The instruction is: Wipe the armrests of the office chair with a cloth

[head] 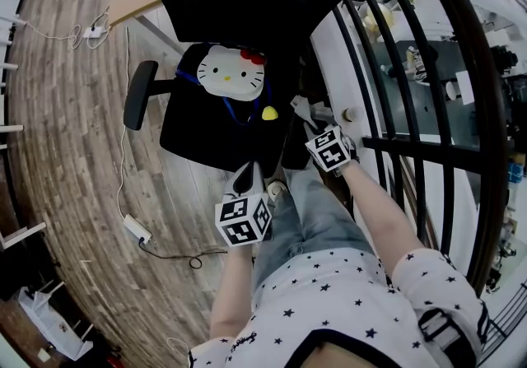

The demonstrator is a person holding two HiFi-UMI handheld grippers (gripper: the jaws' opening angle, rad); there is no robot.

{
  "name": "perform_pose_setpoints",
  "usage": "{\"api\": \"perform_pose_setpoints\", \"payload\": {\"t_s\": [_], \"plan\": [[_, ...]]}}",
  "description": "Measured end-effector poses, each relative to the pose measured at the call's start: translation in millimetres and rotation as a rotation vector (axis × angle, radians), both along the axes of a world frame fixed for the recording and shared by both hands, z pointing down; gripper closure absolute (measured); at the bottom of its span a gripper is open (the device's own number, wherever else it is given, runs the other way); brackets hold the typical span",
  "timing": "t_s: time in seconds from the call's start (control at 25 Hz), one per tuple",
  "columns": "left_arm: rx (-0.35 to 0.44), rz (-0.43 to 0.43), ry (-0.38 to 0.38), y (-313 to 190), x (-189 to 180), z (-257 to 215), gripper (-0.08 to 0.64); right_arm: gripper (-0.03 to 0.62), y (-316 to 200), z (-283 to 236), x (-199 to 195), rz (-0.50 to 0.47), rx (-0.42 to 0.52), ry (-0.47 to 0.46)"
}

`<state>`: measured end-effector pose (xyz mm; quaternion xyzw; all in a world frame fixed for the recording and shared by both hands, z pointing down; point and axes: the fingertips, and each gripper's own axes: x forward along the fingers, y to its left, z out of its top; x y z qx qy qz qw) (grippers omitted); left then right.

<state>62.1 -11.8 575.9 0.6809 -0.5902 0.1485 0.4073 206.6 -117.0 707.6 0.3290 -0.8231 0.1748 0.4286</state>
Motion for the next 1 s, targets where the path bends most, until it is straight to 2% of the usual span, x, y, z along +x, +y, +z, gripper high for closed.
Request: {"api": "perform_pose_setpoints", "payload": {"t_s": [0.4,1.0], "plan": [[0.003,0.016,-0.001,17,2,-4,0.557,0.565,27,0,-8,-0.002,-0.027,-0.016],[0.013,0.021,-0.003,47,4,-7,0.557,0.565,73,-5,-21,-0.055,-0.03,-0.014]]}}
